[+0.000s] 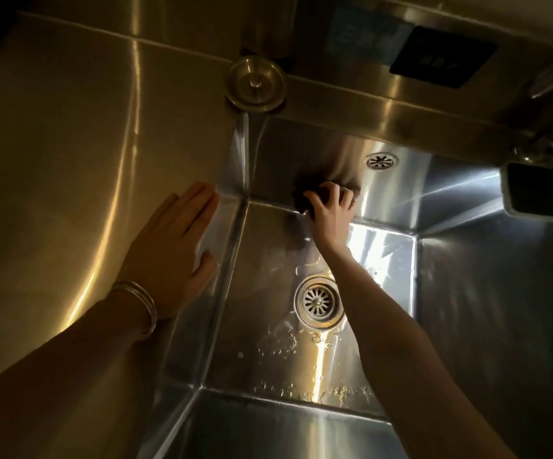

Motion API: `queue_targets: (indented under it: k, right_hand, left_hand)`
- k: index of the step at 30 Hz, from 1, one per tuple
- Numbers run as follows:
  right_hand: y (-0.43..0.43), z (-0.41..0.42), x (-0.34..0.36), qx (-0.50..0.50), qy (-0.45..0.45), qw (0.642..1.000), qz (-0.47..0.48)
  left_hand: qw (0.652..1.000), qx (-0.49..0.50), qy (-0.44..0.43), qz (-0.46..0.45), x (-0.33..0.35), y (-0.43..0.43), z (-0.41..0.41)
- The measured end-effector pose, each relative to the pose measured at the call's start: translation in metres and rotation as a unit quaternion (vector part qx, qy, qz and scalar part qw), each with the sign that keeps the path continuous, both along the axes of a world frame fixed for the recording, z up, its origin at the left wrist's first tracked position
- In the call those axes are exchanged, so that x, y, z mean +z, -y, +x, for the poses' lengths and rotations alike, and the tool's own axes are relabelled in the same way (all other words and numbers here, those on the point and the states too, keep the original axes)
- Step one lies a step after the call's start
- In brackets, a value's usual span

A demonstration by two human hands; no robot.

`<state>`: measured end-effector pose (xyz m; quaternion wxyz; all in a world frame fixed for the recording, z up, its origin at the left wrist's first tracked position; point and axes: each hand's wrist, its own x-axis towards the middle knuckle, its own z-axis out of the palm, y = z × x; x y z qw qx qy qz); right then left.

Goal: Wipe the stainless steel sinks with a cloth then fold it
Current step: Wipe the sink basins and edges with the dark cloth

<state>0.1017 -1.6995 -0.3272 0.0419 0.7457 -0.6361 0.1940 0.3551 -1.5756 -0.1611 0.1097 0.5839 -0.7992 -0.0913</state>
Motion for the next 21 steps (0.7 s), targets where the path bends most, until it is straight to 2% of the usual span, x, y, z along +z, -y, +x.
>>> queue_targets:
  k: [4, 7, 9, 12, 14, 16, 19, 21]
  right_hand:
    - [0.004, -0.017, 0.043, -0.038, 0.09, 0.989, -0.114]
    - [0.008, -0.035, 0.051, -0.02, 0.033, 0.988, -0.148]
    - [0.008, -0.041, 0.03, -0.017, 0.007, 0.992, -0.123]
    - [0.002, -0.043, -0.016, -0.041, -0.024, 0.998, -0.028]
    - [-0.006, -0.045, -0.031, -0.07, -0.007, 0.996, 0.05]
    - [-0.008, -0.047, -0.024, -0.079, 0.027, 0.994, 0.065]
    - [-0.011, -0.057, 0.01, -0.066, 0.081, 0.992, -0.069]
    - [0.003, -0.074, 0.042, -0.066, 0.146, 0.97, -0.184]
  left_hand:
    - [0.997, -0.079, 0.008, -0.005, 0.001, -0.002, -0.001]
    - [0.979, -0.2, 0.014, -0.025, 0.002, -0.002, -0.004]
    - [0.967, -0.254, 0.005, -0.034, 0.0, -0.001, -0.002]
    - [0.958, -0.286, 0.0, -0.025, -0.005, 0.002, 0.001]
    - [0.959, -0.282, -0.008, -0.026, -0.006, 0.002, -0.001]
    - [0.961, -0.275, -0.013, -0.017, -0.004, 0.002, -0.001]
    - [0.967, -0.254, -0.014, 0.013, -0.001, 0.003, -0.001]
    - [0.968, -0.249, -0.013, 0.022, -0.002, 0.003, -0.002]
